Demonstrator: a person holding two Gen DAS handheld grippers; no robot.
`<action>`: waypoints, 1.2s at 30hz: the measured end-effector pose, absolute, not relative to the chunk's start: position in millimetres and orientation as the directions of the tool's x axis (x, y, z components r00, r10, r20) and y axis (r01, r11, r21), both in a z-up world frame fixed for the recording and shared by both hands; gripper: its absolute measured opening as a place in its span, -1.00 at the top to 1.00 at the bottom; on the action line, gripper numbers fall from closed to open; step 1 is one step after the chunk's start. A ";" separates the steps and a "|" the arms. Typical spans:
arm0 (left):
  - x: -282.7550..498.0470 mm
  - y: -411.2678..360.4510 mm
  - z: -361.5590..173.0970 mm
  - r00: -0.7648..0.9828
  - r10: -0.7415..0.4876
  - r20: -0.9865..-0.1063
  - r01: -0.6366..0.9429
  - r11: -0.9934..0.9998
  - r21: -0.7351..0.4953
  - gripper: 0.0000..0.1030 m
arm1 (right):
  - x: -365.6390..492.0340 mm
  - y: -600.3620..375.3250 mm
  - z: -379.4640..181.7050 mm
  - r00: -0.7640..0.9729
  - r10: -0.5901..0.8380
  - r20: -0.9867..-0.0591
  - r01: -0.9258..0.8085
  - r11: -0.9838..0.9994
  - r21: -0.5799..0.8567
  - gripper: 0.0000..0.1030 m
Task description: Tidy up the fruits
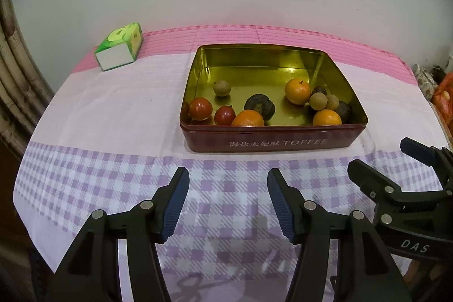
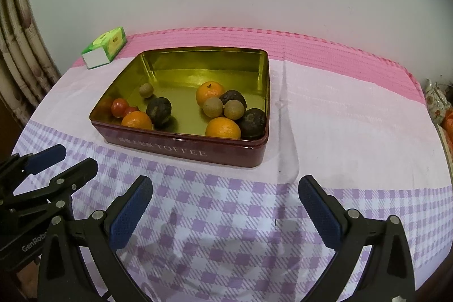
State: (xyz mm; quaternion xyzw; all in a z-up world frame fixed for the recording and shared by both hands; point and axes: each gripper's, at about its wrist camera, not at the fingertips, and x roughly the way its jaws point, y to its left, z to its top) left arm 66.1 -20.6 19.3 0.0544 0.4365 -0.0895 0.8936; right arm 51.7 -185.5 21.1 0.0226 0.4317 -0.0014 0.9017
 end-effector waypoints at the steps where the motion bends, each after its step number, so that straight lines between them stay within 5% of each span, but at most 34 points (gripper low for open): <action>1: 66.2 -20.2 19.4 0.604 -0.112 -0.789 0.205 0.979 0.018 -0.14 | 51.7 -185.8 21.2 0.628 0.015 -0.778 0.024 0.999 0.038 -0.99; 36: 68.2 -15.9 16.0 0.602 -0.089 -0.793 0.157 0.988 0.008 -0.14 | 48.9 -184.1 21.1 0.620 0.022 -0.785 0.032 0.998 0.053 -0.99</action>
